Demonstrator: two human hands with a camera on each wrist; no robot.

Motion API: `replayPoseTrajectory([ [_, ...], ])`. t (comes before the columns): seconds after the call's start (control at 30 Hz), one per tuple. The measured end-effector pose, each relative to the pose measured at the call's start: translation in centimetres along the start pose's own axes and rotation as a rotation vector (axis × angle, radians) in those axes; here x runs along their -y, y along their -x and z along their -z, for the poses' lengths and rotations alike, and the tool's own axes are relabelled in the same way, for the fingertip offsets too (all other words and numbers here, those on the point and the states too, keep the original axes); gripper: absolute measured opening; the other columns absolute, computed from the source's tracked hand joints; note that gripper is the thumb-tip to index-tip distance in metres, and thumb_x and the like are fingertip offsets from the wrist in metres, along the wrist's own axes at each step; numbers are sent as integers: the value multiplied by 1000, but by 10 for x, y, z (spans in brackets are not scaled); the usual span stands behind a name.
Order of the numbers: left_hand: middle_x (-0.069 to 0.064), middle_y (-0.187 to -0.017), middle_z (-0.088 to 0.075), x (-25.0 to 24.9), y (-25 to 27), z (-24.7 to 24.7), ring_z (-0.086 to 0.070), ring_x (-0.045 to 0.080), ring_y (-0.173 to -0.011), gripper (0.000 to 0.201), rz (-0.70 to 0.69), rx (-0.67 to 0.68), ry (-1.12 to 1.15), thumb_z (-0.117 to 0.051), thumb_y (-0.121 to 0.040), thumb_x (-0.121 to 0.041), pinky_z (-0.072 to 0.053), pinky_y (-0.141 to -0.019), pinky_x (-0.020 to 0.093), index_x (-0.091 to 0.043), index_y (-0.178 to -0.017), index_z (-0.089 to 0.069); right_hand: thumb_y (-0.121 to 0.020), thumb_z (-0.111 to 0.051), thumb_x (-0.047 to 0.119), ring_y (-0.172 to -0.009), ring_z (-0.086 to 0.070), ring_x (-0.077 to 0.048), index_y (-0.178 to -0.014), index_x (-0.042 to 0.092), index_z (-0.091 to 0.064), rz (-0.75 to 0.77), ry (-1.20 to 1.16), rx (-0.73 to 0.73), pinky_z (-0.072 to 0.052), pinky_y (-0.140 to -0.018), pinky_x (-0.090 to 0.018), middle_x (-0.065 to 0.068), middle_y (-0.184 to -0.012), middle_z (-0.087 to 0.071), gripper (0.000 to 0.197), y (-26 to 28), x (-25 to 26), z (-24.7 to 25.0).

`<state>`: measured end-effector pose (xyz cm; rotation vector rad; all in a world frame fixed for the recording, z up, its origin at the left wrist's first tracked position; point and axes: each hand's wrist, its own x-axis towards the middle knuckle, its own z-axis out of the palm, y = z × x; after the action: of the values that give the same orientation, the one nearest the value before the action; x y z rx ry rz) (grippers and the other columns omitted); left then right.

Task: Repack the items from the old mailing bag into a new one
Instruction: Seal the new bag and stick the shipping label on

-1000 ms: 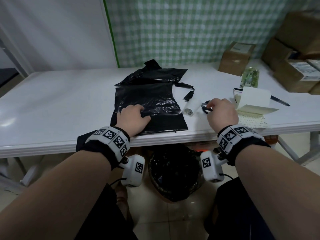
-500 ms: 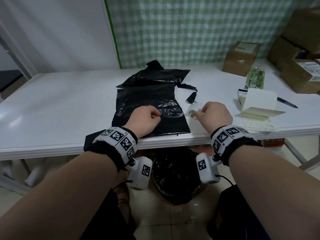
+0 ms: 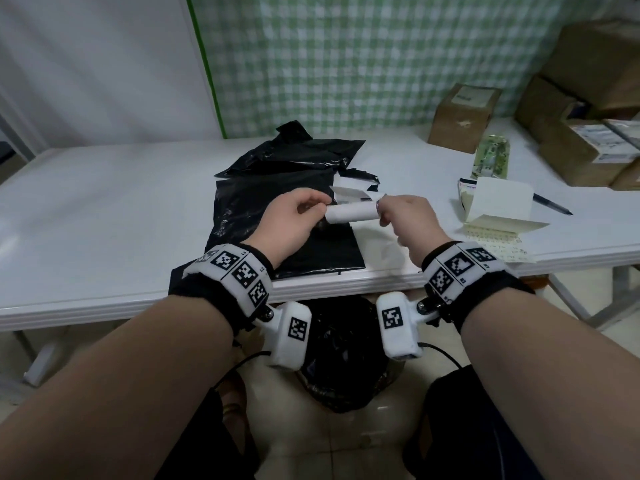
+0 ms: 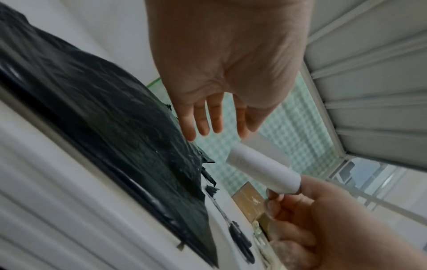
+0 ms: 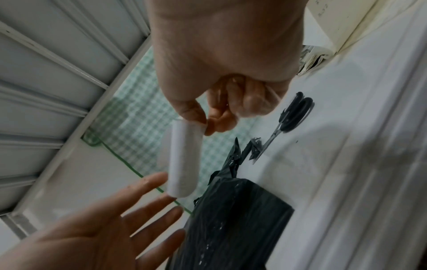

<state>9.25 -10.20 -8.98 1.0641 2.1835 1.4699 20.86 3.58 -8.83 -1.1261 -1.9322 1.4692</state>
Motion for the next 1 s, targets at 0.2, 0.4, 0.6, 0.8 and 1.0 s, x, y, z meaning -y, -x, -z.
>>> replayPoseTrajectory([
  [0.2, -1, -93, -64, -3, 5, 7, -60, 12, -87, 15, 161, 79, 381, -56, -91, -9, -57, -79, 28, -16, -92, -68, -79, -44, 15, -42, -22, -10, -54, 17, -46, -65, -61, 188, -15, -40, -19, -2, -66, -49, 25, 9, 3, -6],
  [0.4, 4, -82, -68, 6, 8, 22, -59, 17, -78, 52, 181, 71, 338, -61, -78, 11, -51, -83, 32, -10, -125, -57, -84, -57, 30, -42, -18, -8, -80, 18, -56, -96, -23, 390, -11, -40, -17, 2, -66, -52, 12, 17, 8, -16],
  [0.6, -1, -73, -71, 13, 12, 38, -62, 10, -68, 70, 186, 104, 281, -63, -75, 14, -51, -74, 26, -16, -136, -46, -87, -60, 19, -37, -20, -5, -72, 22, -52, -132, -5, 486, -13, -35, -12, -3, -69, -60, 17, 16, 14, -25],
  [0.8, 9, -127, -58, 17, 9, 54, -66, 20, -88, 79, 156, 62, 271, -62, -77, 13, -57, -74, 27, -18, -143, -33, -84, -66, 14, -40, -22, -6, -74, 21, -55, -119, 185, 635, -13, -38, -14, -1, -69, -65, 16, 15, 17, -41],
  [1.0, 4, -149, -32, 30, -13, 74, -63, 23, -99, 89, 161, -117, 158, -66, -74, 10, -55, -67, 30, -17, -147, -23, -84, -66, 20, -45, -29, -9, -72, 21, -60, -53, 254, 471, -21, -39, -16, 1, -69, -61, 14, 10, 20, -54],
])
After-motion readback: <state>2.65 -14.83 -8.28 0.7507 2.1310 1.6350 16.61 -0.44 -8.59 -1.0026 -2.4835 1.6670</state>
